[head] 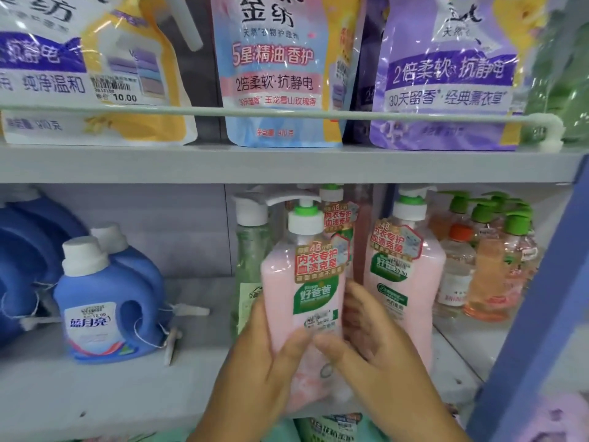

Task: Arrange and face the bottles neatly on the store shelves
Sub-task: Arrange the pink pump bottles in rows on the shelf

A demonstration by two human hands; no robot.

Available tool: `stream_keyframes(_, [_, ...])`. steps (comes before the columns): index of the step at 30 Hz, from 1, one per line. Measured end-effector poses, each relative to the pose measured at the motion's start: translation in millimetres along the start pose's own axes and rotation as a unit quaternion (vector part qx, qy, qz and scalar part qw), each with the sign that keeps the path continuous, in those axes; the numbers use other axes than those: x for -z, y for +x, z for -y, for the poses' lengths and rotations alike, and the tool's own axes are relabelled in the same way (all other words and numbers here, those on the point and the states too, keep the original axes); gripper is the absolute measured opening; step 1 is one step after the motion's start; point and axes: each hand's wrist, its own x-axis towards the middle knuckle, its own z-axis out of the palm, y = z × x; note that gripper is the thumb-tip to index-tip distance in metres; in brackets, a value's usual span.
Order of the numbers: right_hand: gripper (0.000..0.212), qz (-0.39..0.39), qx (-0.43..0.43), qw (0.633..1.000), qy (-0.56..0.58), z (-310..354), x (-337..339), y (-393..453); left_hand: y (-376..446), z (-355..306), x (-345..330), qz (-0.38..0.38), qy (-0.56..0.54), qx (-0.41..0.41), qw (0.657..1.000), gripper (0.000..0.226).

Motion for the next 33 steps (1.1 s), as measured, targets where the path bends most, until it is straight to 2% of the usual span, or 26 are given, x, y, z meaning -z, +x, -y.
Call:
stream_keyframes(2, [0.078, -0.044, 0.015, 0.997, -0.063, 1.2, 5.6, -2.8, 4.8, 3.5, -7.8, 0.026, 0.123, -0.09, 0.988, 0.069])
stream_keyframes(3, [0.086, -0.072, 0.012, 0.993, -0.092, 1.4, 9.6, -3.8, 8.4, 6.0, -7.5, 0.016, 0.145, -0.127, 0.981, 0.068])
stream_keyframes(5, [0.103, -0.118, 0.004, 0.978, -0.173, -4.4, 13.1, -5.7, 21.2, 15.7, -2.2, -0.09, 0.12, -0.148, 0.978, 0.056])
stream_keyframes(6, [0.106, -0.139, 0.008, 0.967, -0.215, -8.8, 11.5, -7.7, 29.8, 19.2, 1.5, -0.162, 0.097, -0.116, 0.975, 0.052])
stream_keyframes(7, [0.108, -0.156, 0.011, 0.958, -0.24, -11.6, 8.9, -9.9, 39.4, 22.6, 5.4, -0.216, 0.077, -0.062, 0.971, 0.059])
stream_keyframes(8, [0.107, -0.168, 0.018, 0.954, -0.247, -15.8, 5.8, -11.4, 49.1, 24.6, 9.5, -0.22, 0.06, -0.003, 0.974, 0.074])
stream_keyframes(9, [0.104, -0.169, 0.021, 0.953, -0.252, -19.2, 3.0, -13.8, 58.8, 31.4, 10.7, -0.184, 0.043, 0.044, 0.981, 0.082])
stream_keyframes(11, [0.111, -0.144, 0.005, 0.954, -0.264, -27.8, -0.4, -15.9, 70.3, 44.9, 13.2, -0.107, 0.053, 0.083, 0.989, 0.069])
stream_keyframes(12, [0.122, -0.124, -0.007, 0.957, -0.264, -31.1, -0.2, -15.6, 71.4, 50.6, 15.8, -0.106, 0.072, 0.08, 0.989, 0.057])
stream_keyframes(14, [0.133, -0.105, -0.022, 0.962, -0.251, -35.3, -0.9, -14.5, 74.0, 59.8, 26.2, -0.15, 0.09, 0.054, 0.983, 0.044])
stream_keyframes(16, [0.13, -0.111, -0.01, 0.964, -0.242, -34.8, -3.9, -14.2, 82.3, 71.0, 39.6, -0.185, 0.101, 0.064, 0.975, 0.043])
stream_keyframes(21, [0.14, -0.103, -0.02, 0.967, -0.231, -33.0, -8.6, -19.4, 119.1, 93.7, 51.7, -0.178, 0.113, 0.114, 0.971, 0.051])
stream_keyframes(23, [0.139, -0.1, -0.016, 0.968, -0.23, -35.1, -8.5, -20.4, 123.4, 91.9, 48.0, -0.191, 0.14, 0.116, 0.965, 0.065])
stream_keyframes(24, [0.139, -0.101, -0.016, 0.968, -0.231, -35.5, -8.6, -20.6, 124.2, 87.6, 45.6, -0.224, 0.162, 0.1, 0.956, 0.072])
stream_keyframes(26, [0.138, -0.104, -0.017, 0.967, -0.233, -34.1, -10.0, -20.5, 123.8, 73.6, 34.8, -0.275, 0.211, 0.028, 0.938, 0.07])
stream_keyframes(28, [0.133, -0.098, -0.019, 0.966, -0.237, -32.0, -10.1, -18.5, 127.8, 59.9, 16.9, -0.228, 0.165, 0.0, 0.96, 0.078])
stream_keyframes(30, [0.133, -0.084, -0.025, 0.966, -0.244, -32.5, -8.1, -18.6, 137.6, 52.9, -0.9, -0.142, 0.096, 0.062, 0.983, 0.107])
stream_keyframes(31, [0.131, -0.076, -0.029, 0.964, -0.253, -32.7, -6.5, -18.7, 142.4, 53.6, -6.6, -0.121, 0.086, 0.07, 0.986, 0.109])
stream_keyframes(33, [0.127, -0.062, -0.042, 0.958, -0.277, -29.8, -2.6, -17.1, 147.8, 60.9, -10.8, -0.119, 0.06, 0.067, 0.989, 0.088])
